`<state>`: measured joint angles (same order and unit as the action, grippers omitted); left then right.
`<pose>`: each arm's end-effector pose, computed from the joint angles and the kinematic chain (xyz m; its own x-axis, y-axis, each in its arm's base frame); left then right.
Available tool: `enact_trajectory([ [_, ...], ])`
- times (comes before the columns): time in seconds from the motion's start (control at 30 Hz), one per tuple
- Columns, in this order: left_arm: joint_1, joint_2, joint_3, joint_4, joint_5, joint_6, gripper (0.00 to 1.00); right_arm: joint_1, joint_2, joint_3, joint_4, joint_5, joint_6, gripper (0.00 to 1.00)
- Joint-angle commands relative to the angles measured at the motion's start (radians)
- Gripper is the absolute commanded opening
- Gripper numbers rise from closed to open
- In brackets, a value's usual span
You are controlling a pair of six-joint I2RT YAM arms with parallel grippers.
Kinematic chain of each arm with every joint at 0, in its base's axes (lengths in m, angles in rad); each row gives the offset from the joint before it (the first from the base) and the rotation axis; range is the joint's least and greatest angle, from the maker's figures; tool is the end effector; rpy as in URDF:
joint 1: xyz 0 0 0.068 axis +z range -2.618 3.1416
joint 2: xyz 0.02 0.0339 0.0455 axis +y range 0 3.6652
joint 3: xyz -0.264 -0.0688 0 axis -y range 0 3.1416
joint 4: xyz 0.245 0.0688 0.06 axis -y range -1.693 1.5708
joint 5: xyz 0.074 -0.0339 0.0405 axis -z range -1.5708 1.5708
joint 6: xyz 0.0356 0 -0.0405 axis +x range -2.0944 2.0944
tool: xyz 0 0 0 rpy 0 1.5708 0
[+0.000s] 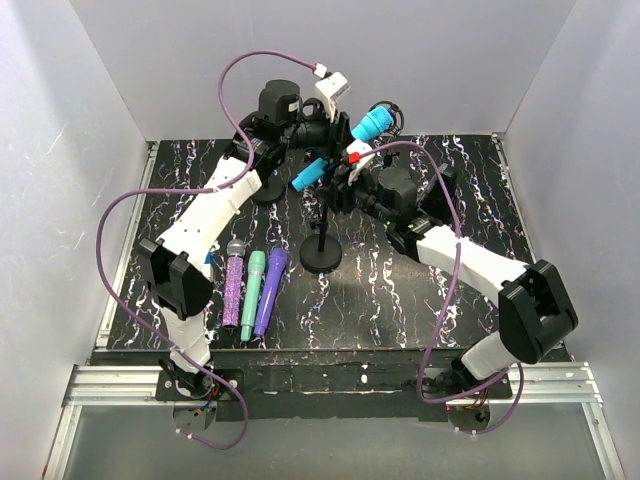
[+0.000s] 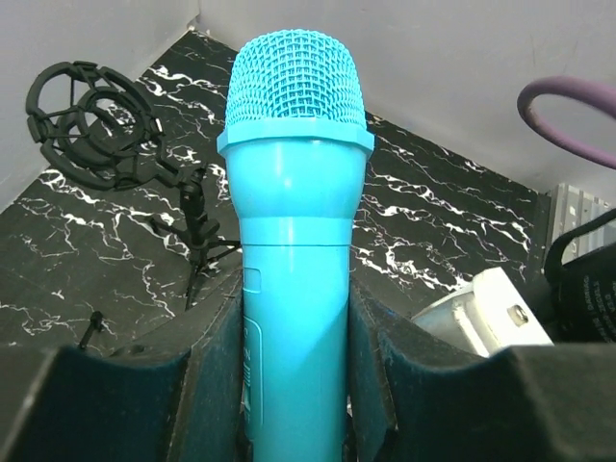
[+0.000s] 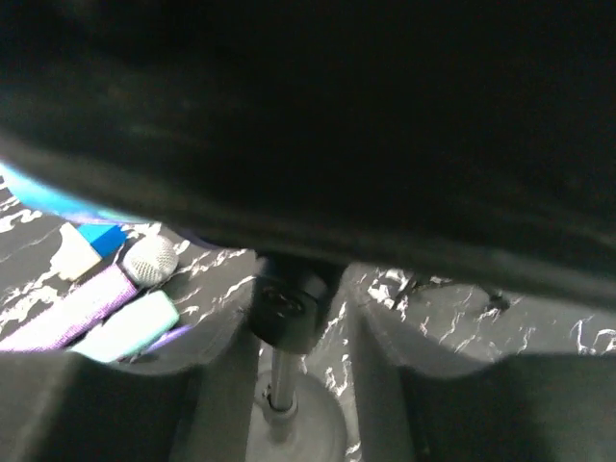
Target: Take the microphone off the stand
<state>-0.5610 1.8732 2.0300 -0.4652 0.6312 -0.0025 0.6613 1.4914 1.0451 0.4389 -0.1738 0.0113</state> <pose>0.3522 -0.2461 0.4319 -0.2593 0.1605 -0.9524 0.9050 0.3848 -0.1815 0.2764 0.2229 0.3242 -0.0142 0.0030 -0.9999 -0.7412 0.6711 0.0126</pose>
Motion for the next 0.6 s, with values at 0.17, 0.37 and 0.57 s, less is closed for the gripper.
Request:
enact_trajectory([
  [0.17, -0.016, -0.097, 0.034, 0.056, 0.012, -0.050, 0.00, 0.004, 0.010, -0.020, 0.043, 0.135, -0.043, 0.01],
  [0.37, -0.016, -0.040, 0.393, 0.020, -0.074, 0.041, 0.00, 0.004, -0.034, -0.151, 0.020, 0.215, -0.056, 0.01],
  [0.57, -0.031, -0.029, 0.604, 0.002, -0.172, 0.173, 0.00, 0.004, -0.069, -0.215, -0.009, 0.209, -0.045, 0.01],
])
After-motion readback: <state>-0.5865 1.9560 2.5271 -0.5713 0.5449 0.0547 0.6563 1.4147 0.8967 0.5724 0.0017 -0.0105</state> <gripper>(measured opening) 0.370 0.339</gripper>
